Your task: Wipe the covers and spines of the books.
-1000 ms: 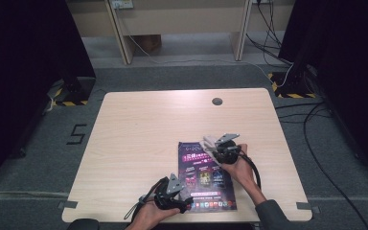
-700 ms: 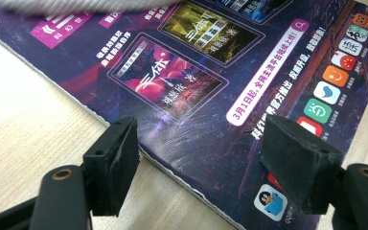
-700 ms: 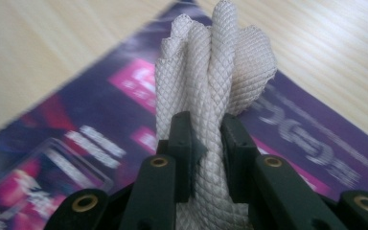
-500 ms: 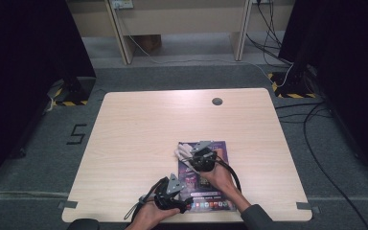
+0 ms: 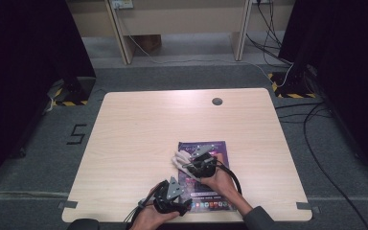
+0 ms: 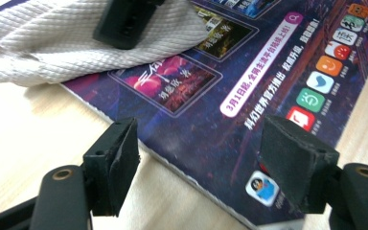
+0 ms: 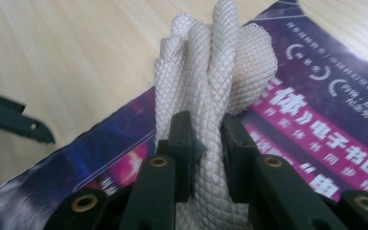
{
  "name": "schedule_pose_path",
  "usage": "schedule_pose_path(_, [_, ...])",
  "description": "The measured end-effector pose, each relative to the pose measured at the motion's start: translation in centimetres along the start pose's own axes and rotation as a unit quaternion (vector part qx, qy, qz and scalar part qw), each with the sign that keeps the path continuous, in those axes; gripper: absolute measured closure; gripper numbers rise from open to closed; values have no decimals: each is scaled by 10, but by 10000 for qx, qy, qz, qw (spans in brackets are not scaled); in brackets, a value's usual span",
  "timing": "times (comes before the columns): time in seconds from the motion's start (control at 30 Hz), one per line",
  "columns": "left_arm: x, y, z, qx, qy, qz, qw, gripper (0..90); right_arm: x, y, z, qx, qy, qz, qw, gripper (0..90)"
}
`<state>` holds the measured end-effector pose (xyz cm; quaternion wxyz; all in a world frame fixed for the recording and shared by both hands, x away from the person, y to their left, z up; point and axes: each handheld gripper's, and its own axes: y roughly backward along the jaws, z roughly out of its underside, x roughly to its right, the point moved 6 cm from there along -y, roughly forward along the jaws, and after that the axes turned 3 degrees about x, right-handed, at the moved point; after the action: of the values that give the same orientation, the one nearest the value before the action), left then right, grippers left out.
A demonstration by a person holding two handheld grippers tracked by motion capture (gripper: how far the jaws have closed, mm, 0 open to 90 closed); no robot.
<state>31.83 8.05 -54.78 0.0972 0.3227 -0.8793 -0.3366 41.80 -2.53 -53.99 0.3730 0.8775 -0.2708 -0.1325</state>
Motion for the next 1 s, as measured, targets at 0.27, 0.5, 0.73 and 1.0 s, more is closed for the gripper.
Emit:
schedule_pose_path(0.27, [5,7,5,-28,-24,-2,10000,289,-1,7,7,-37,98,14,9999,769])
schedule_pose_path(0.5, [4,8,6,-71,-1,33,10000,277,23,25,23,-54,-136,290,9995,767])
schedule_pose_path(0.73, [5,8,7,-78,-14,-12,10000,266,66,52,48,-85,-508,877,9948,767])
schedule_pose_path(1.0, [3,5,5,-36,-72,-86,9999,241,87,61,57,-45,-797,1082,9909,766])
